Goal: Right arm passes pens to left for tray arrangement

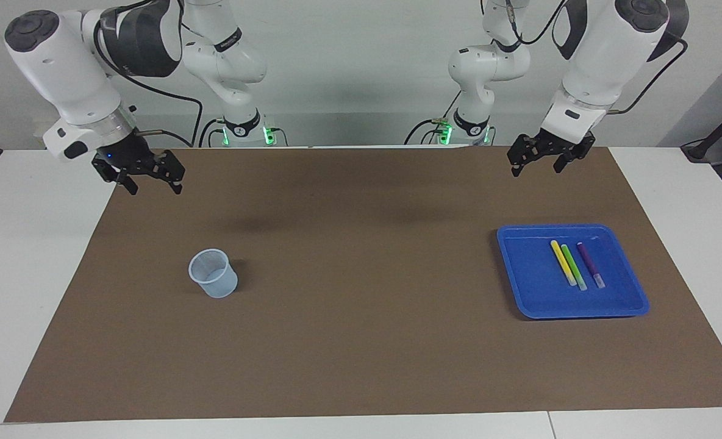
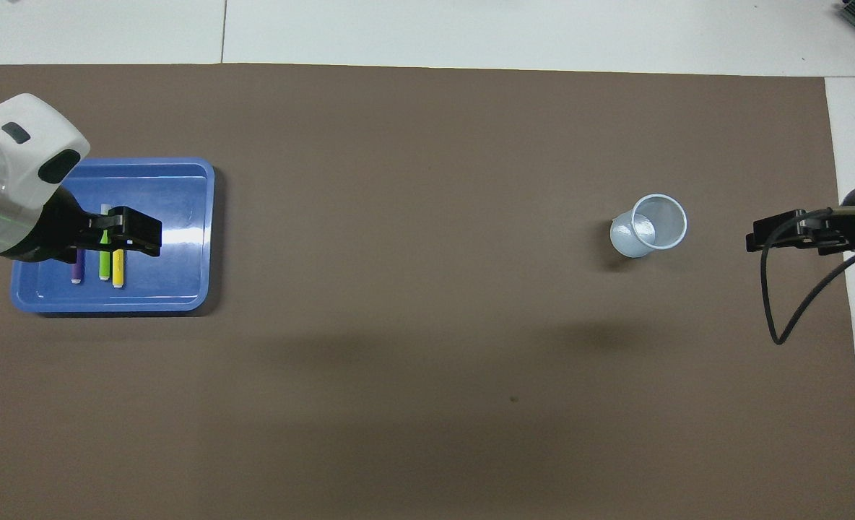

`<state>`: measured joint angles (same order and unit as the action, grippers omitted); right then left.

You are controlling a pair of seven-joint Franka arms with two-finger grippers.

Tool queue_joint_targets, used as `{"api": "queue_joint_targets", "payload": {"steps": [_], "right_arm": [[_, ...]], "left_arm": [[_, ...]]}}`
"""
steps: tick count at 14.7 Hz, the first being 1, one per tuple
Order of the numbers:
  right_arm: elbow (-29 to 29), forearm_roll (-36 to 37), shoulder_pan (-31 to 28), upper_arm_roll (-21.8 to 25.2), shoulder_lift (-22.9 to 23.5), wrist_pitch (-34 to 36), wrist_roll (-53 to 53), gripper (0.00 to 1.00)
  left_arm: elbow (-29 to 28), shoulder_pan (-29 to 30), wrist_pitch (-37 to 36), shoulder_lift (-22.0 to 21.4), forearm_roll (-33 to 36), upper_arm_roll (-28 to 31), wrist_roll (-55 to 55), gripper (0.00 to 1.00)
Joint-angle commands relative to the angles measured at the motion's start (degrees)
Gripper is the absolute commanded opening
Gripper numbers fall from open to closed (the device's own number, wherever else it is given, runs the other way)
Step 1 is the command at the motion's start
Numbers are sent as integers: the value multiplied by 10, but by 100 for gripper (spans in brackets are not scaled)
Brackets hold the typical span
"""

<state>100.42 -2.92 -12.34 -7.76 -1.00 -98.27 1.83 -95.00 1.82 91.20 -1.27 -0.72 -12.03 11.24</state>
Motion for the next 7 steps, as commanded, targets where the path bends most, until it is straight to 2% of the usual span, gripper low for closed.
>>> {"api": "queue_joint_targets", "payload": {"steps": [1, 7], "right_arm": [[10, 11, -3, -2, -12, -2, 12, 100], [9, 11, -4, -2, -14, -2, 14, 100]], "left_arm": [[-7, -10, 6, -5, -8, 11, -10, 100], [-13, -10, 11, -8, -8, 11, -10, 100]]}}
